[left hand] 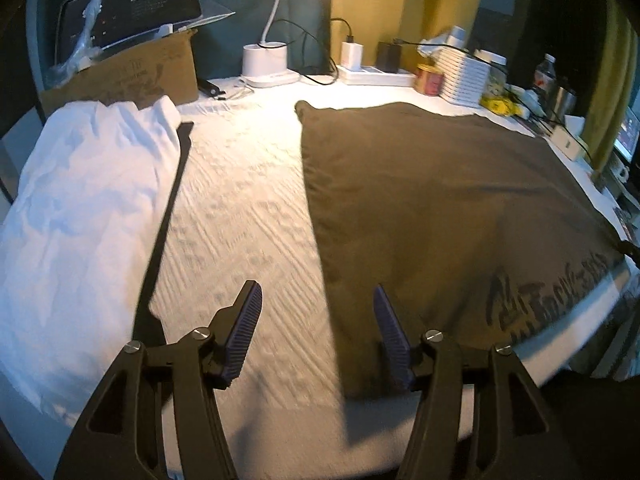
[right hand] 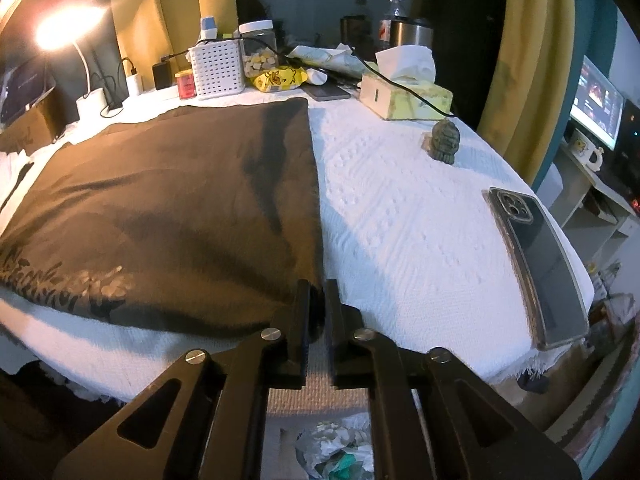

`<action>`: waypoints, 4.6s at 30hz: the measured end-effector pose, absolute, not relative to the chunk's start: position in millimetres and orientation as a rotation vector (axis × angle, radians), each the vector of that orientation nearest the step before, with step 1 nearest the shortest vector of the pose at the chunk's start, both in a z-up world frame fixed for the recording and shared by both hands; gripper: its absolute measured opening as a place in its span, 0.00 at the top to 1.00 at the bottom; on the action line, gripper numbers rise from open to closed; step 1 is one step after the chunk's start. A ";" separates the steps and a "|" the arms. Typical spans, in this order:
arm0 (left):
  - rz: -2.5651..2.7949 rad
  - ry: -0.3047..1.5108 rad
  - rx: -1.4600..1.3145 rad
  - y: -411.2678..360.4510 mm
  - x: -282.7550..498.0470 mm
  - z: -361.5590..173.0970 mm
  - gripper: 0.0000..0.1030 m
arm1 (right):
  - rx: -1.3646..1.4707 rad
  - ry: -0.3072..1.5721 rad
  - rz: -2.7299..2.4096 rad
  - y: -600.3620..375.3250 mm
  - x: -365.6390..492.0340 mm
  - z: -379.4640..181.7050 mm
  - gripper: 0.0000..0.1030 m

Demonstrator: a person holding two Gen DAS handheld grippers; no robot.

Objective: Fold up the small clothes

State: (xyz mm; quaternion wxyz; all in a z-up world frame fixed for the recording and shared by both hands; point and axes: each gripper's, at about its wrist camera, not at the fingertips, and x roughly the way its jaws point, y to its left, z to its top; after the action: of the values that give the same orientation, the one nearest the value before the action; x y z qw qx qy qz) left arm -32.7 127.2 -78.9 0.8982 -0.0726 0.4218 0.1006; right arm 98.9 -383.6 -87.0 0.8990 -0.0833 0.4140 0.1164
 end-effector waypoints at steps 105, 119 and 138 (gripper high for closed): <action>0.122 0.806 -0.205 117.1 60.0 -61.2 0.32 | 0.119 1.034 0.144 -344.0 102.0 -91.1 0.23; 0.158 0.863 -0.190 129.0 75.4 -68.9 0.32 | 0.194 0.953 0.272 -306.7 168.1 -98.3 0.23; 0.130 0.872 -0.196 137.3 92.1 -74.0 0.32 | 0.100 0.922 0.420 -263.0 212.8 -96.5 0.80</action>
State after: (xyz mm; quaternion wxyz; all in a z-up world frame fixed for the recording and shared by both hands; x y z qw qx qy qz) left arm 92.1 137.3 -74.0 0.8997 -0.0946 0.4214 0.0626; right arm 212.8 -263.0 -96.5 0.8733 0.0481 0.4412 0.2008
